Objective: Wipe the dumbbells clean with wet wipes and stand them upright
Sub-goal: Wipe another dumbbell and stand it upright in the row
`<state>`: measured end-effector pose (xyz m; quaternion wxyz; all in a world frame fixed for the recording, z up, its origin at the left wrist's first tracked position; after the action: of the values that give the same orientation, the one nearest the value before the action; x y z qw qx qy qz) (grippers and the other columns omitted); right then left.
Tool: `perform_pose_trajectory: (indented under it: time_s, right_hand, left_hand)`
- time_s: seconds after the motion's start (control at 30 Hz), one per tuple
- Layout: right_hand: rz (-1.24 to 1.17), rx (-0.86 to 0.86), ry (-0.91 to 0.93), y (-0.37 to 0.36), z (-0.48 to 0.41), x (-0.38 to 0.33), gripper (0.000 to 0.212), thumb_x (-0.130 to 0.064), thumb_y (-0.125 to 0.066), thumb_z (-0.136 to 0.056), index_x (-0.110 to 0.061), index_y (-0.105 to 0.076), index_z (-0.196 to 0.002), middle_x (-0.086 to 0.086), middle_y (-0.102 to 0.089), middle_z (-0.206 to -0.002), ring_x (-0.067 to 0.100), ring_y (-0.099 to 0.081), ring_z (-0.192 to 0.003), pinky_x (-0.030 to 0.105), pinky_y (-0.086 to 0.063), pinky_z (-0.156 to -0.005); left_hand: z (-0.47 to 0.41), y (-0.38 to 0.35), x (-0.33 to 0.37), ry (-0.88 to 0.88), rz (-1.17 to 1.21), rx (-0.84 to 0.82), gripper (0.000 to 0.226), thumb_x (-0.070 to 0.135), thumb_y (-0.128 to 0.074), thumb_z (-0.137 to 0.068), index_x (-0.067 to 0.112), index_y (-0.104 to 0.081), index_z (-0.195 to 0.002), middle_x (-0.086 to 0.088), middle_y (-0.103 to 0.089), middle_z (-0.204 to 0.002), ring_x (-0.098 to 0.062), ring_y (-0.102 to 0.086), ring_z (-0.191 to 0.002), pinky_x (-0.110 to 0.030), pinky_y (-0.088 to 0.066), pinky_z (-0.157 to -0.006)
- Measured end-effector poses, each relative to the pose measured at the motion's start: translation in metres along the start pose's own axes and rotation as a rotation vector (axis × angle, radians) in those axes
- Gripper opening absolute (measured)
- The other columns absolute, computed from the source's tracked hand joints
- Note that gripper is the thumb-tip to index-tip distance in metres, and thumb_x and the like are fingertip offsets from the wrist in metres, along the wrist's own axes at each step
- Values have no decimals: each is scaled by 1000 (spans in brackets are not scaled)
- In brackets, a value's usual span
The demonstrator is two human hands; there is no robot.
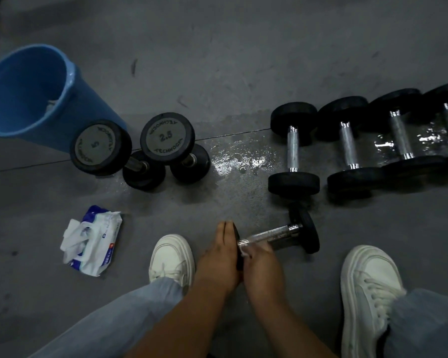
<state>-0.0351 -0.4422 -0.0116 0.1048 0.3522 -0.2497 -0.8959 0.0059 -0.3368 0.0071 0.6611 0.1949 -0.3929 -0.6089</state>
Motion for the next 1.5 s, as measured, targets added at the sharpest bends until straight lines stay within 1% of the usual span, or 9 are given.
perform_pose_trajectory:
  time_s: [0.17,0.3,0.73,0.83,0.97,1.1,1.2,1.37,1.5]
  right_hand:
    - [68,9,120,9,-10,-16,18,-19,-54,-93,-18,-71,-99,-2,-64,-98,11,-57,-84,7,-36,-66]
    - [268,-44,35,7,-2,-4,19,-21,-52,-91,-15,-69,-94,6,-71,-97,23,-66,-94,25,-45,-72]
    - [-11,88,167,19,-15,-29,21,-28,-53,-95,-18,-71,-97,0,-72,-93,18,-66,-88,24,-46,-73]
    - [34,35,79,10,-6,-23,24,-30,-50,-95,-20,-69,-106,2,-71,-104,20,-65,-98,23,-44,-75]
    - [259,-166,-79,5,-1,11,26,-29,-49,-96,-14,-69,-103,8,-70,-105,26,-64,-102,24,-42,-74]
    - [-458,-194,-355,-7,-1,34,15,-6,-55,-91,-6,-70,-93,5,-68,-68,13,-62,-56,20,-45,-49]
    - [-829,-196,-480,-17,5,41,11,-3,-56,-88,-8,-66,-89,2,-64,-63,7,-54,-51,19,-36,-49]
    - [-213,-29,-170,3,-6,23,14,-17,-65,-85,-10,-75,-77,0,-68,-65,9,-58,-61,21,-40,-55]
    - [-260,62,63,15,-15,0,15,-20,-62,-88,-15,-74,-80,-2,-70,-75,8,-63,-72,25,-50,-70]
  left_hand:
    - [-3,-3,-2,-10,24,5,109,40,-74,-79,18,1,-156,0,7,-164,-34,-53,-124,-39,-47,-94]
    - [-1,1,1,-28,10,47,104,45,-69,-82,17,-1,-155,0,3,-164,-31,-50,-127,-38,-45,-96]
    - [-5,-1,-2,-17,19,6,106,40,-73,-81,17,-1,-155,-1,3,-164,-33,-53,-124,-40,-47,-95]
    - [-1,4,3,-33,12,56,90,39,-62,-89,17,-4,-154,-1,2,-163,-33,-55,-121,-40,-46,-94]
    - [-6,-3,-3,-1,11,-5,111,45,-74,-77,17,-1,-155,-2,3,-164,-35,-54,-122,-39,-47,-95]
    - [-6,-4,-3,-10,-15,-18,117,40,-78,-74,15,3,-155,-3,8,-164,-36,-51,-127,-38,-44,-97]
    - [-8,-5,-5,-6,-10,-22,118,41,-79,-73,17,3,-155,-1,7,-164,-35,-50,-128,-39,-44,-98]
    - [-7,-5,-5,-1,-10,-5,118,38,-79,-72,17,2,-155,-1,6,-164,-35,-50,-128,-39,-44,-98]
    - [-10,-5,-6,-6,-2,3,119,36,-81,-72,16,2,-155,-3,4,-164,-34,-49,-129,-39,-46,-96]
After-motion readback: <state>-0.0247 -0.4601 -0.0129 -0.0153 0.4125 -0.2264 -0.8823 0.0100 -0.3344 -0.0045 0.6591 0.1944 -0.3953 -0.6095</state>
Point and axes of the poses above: each hand's wrist, its own z-axis away from the middle knuckle, its own y-axis out of the back of the hand, x = y × z, the point moved 8 cm from there along -z, towards the middle knuckle
